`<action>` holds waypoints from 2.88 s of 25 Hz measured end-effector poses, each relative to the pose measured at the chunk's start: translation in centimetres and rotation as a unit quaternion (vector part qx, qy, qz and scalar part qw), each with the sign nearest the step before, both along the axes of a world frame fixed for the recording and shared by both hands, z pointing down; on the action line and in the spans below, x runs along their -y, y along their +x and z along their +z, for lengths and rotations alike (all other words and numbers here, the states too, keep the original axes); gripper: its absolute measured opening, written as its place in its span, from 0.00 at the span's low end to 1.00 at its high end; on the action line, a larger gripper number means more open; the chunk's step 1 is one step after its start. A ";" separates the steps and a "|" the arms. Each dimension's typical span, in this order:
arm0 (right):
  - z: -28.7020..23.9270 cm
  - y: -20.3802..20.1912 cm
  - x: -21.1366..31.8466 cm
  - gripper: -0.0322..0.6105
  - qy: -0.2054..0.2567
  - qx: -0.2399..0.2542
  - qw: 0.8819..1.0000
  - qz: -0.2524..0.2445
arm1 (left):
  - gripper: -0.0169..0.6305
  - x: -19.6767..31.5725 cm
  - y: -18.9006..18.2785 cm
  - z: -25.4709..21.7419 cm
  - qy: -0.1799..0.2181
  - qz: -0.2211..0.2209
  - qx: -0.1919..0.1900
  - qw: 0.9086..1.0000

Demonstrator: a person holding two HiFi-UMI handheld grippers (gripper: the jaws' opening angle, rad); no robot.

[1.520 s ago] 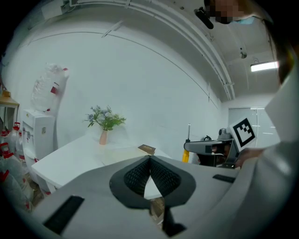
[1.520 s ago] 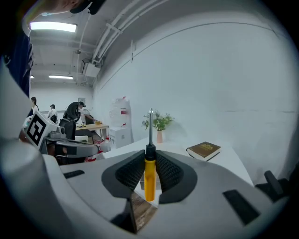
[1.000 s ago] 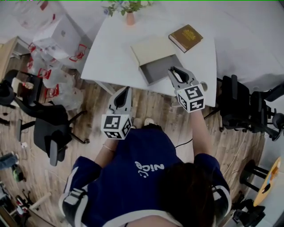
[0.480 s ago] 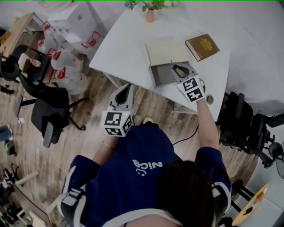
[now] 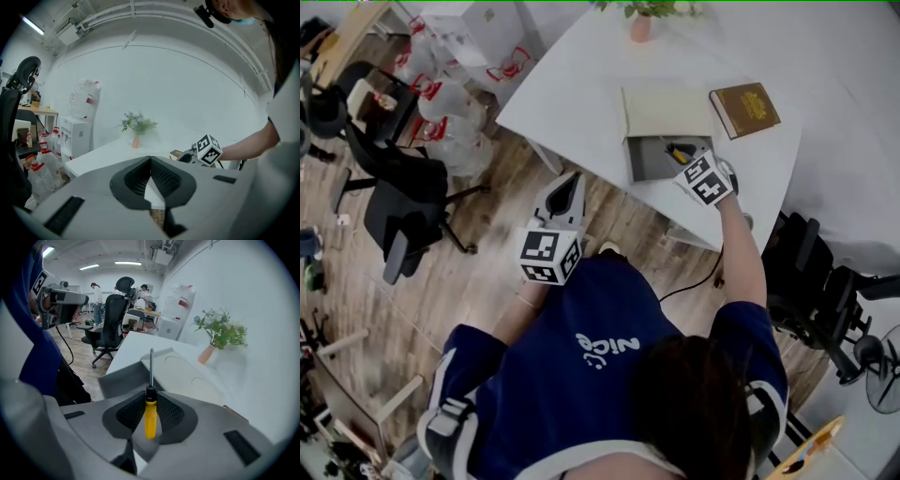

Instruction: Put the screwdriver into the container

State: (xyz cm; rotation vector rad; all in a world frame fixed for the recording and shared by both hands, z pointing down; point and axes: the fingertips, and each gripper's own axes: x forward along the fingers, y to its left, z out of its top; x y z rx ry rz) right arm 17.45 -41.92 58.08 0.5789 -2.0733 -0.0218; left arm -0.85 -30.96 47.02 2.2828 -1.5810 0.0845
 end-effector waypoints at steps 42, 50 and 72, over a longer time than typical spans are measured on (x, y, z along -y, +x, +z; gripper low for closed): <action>5.5 -0.8 0.6 0.29 -0.101 0.011 0.994 0.032 | 0.05 -0.3 1.5 0.2 -0.008 -0.002 0.019 1.000; -0.9 0.2 0.0 0.29 -0.032 0.110 0.986 0.119 | 0.05 -0.3 2.4 -0.3 0.007 0.039 0.004 0.999; -17.0 2.1 -12.6 0.29 0.198 0.277 0.884 0.320 | 0.05 -2.7 6.5 -3.1 0.047 0.200 -0.035 0.978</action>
